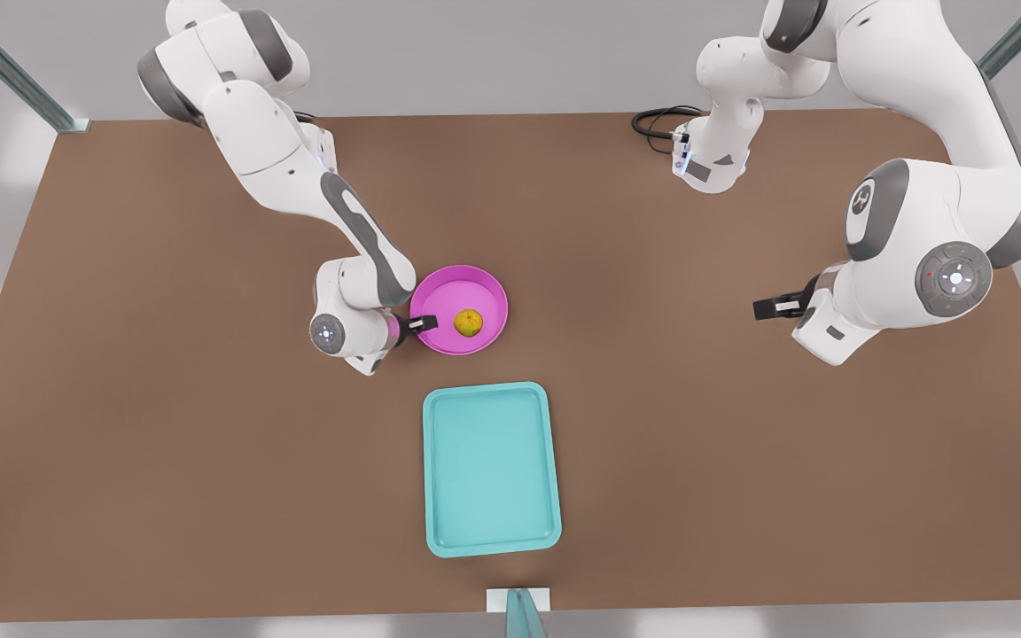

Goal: Place the orange on the plate with the left arm and the plate on the tray with the right arm

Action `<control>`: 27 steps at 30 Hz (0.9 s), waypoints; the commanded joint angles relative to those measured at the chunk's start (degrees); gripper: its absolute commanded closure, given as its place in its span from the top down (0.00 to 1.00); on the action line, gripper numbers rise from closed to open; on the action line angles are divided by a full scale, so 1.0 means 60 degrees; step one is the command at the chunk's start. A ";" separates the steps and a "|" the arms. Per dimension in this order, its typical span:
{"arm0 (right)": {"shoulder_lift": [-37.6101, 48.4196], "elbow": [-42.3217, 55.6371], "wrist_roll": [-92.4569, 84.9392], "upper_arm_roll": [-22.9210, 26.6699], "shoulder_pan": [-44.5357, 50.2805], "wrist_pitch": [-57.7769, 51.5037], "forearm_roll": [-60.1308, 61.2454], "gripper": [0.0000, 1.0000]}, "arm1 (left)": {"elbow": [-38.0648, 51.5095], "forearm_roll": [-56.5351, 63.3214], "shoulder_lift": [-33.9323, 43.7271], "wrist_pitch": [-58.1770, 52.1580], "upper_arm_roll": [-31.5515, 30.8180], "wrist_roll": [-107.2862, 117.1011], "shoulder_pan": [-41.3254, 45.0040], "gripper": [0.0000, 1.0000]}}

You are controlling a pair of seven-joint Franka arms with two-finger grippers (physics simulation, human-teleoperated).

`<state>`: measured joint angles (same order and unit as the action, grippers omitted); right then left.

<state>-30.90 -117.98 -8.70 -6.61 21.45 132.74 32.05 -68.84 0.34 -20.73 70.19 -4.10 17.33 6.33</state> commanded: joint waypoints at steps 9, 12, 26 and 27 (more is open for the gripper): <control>0.0023 0.0152 -0.0894 0.0003 0.0000 -0.0414 0.0005 0.75 | 0.0004 0.0017 0.0012 -0.0008 -0.0006 -0.0222 0.0000 1.00; -0.0006 0.0255 -0.0879 0.0003 0.0000 -0.0429 0.0005 0.57 | 0.0004 0.0017 0.0012 -0.0008 -0.0006 -0.0222 0.0000 1.00; 0.0316 0.0782 -0.1142 0.0003 0.0000 -0.1981 0.0005 0.21 | -0.0011 0.0002 -0.0017 0.0021 -0.0006 -0.0222 0.0015 1.00; 0.0331 0.0796 -0.1216 0.0003 0.0000 -0.2040 0.0020 0.21 | -0.0011 0.0017 -0.0017 0.0021 -0.0006 -0.0222 0.0015 1.00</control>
<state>-29.19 -113.33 -13.32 -6.58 21.43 123.80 32.45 -68.88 0.34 -20.90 70.31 -4.12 16.29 6.42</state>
